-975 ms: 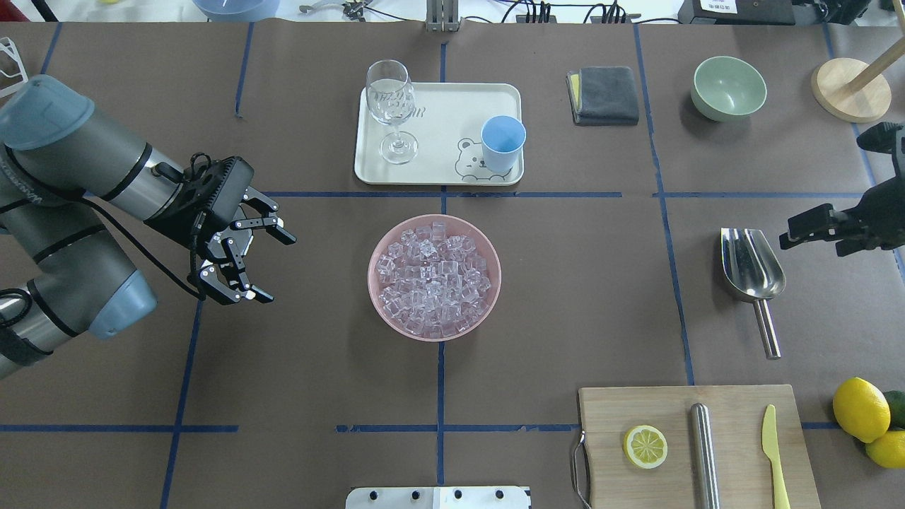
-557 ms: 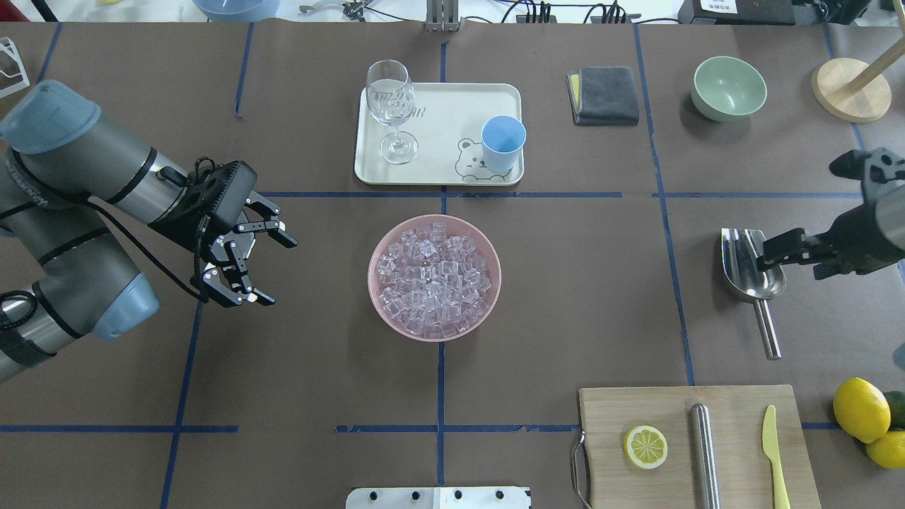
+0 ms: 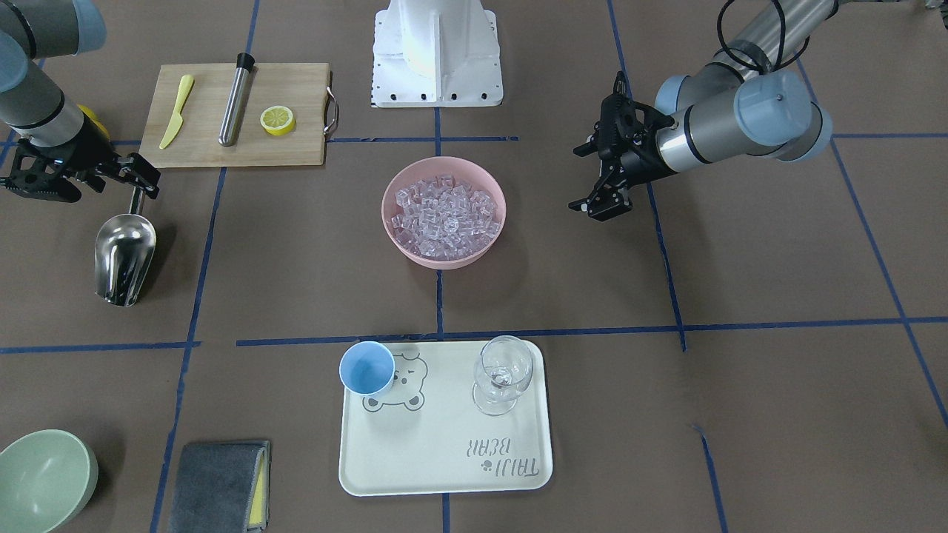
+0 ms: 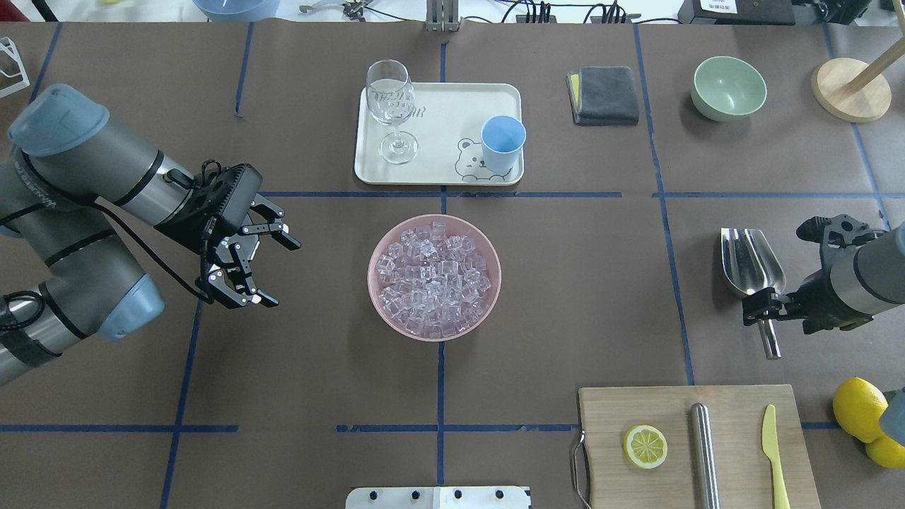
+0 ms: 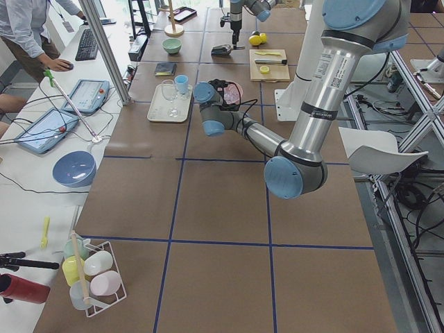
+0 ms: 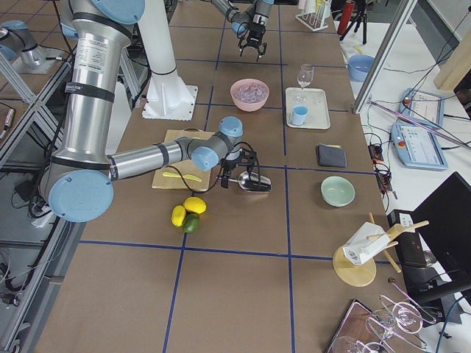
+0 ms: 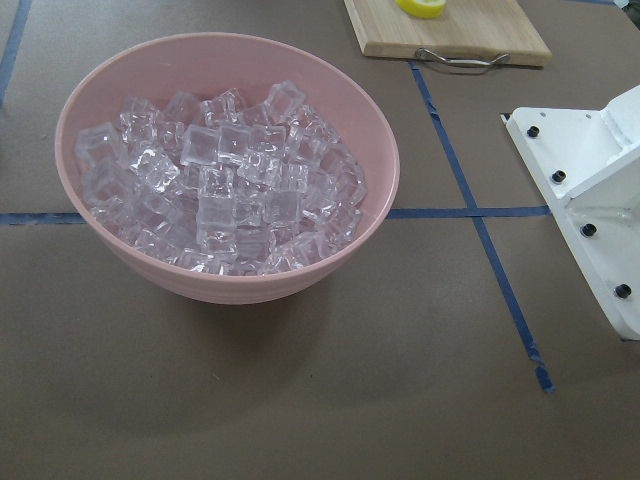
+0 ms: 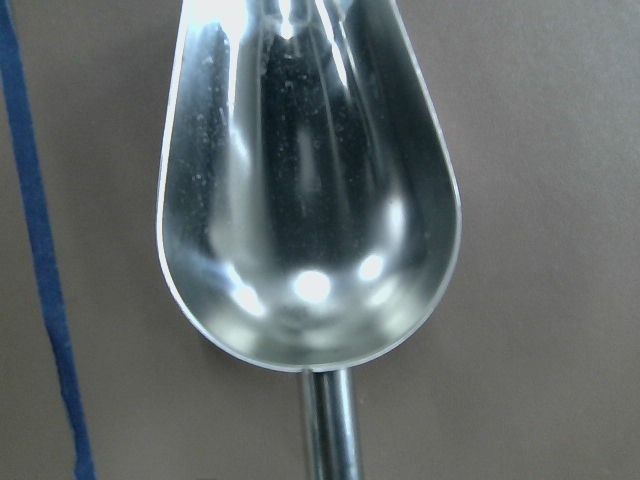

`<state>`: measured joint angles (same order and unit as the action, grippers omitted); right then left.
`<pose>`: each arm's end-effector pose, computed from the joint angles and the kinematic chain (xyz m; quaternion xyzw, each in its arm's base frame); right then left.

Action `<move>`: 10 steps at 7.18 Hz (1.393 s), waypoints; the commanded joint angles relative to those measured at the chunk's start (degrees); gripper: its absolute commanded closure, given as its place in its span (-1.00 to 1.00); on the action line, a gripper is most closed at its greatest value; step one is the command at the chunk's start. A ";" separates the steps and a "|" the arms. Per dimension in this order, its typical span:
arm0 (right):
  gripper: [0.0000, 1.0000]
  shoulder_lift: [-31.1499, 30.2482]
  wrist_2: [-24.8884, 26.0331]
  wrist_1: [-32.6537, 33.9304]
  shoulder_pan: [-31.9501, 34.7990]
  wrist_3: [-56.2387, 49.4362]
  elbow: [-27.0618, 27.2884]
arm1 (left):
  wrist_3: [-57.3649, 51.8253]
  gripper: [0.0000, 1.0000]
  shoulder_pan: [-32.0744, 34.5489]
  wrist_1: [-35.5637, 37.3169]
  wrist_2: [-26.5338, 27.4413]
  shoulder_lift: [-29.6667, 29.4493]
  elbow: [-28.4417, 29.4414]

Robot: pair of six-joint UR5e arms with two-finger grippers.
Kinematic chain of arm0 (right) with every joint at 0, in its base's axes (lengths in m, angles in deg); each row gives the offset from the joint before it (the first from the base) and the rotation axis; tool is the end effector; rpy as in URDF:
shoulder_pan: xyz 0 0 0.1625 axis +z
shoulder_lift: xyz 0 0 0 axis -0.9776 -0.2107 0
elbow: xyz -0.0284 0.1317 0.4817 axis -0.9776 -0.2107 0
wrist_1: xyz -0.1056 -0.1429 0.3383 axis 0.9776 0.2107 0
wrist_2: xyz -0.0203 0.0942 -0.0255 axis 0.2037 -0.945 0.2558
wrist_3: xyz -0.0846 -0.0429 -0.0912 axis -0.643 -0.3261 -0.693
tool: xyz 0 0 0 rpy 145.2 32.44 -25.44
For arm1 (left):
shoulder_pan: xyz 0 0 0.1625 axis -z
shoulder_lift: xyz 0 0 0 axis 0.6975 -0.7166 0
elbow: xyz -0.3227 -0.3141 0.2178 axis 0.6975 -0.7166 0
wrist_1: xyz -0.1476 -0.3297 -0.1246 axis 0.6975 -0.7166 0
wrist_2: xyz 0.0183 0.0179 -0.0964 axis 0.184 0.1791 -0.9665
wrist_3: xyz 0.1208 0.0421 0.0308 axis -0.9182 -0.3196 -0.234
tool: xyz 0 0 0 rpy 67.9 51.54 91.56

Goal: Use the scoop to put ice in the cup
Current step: 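Grasp the metal scoop handle with the right gripper and lift it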

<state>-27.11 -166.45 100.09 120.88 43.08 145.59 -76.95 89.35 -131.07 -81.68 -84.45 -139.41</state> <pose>-0.2465 -0.3209 0.6347 -0.0532 -0.3706 0.0640 0.9251 0.4091 -0.4426 0.4194 0.3942 0.5026 0.6060 0.4741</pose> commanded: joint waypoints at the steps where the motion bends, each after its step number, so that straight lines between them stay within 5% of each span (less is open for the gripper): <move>1: -0.87 0.41 0.16 -0.02 -2.17 -0.06 -0.60 | -0.07 -1.00 -0.04 -0.03 0.00 0.14 -0.01; 2: -0.84 1.20 0.33 -0.11 -2.96 -0.06 -2.52 | 0.02 -1.00 -0.04 -0.03 0.00 0.14 -0.27; 3: -0.45 1.38 0.25 0.06 -2.97 -0.06 -2.89 | -0.07 -1.00 -0.04 -0.03 0.09 0.49 -0.36; 4: 0.42 1.47 -0.19 0.06 -2.79 -0.14 -2.80 | -0.07 -1.00 -0.04 -0.03 0.09 0.41 -0.36; 5: 0.99 1.38 -0.63 0.06 -2.62 -0.32 -2.45 | -0.07 -1.00 -0.04 -0.03 0.09 0.40 -0.27; 10: 1.00 -0.56 -0.46 0.50 3.69 0.46 5.35 | 0.02 -1.00 -0.04 0.06 0.97 0.23 -0.10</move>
<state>-27.43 -167.06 100.25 122.07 42.94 148.02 -77.02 89.31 -131.04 -80.89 -84.04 -139.49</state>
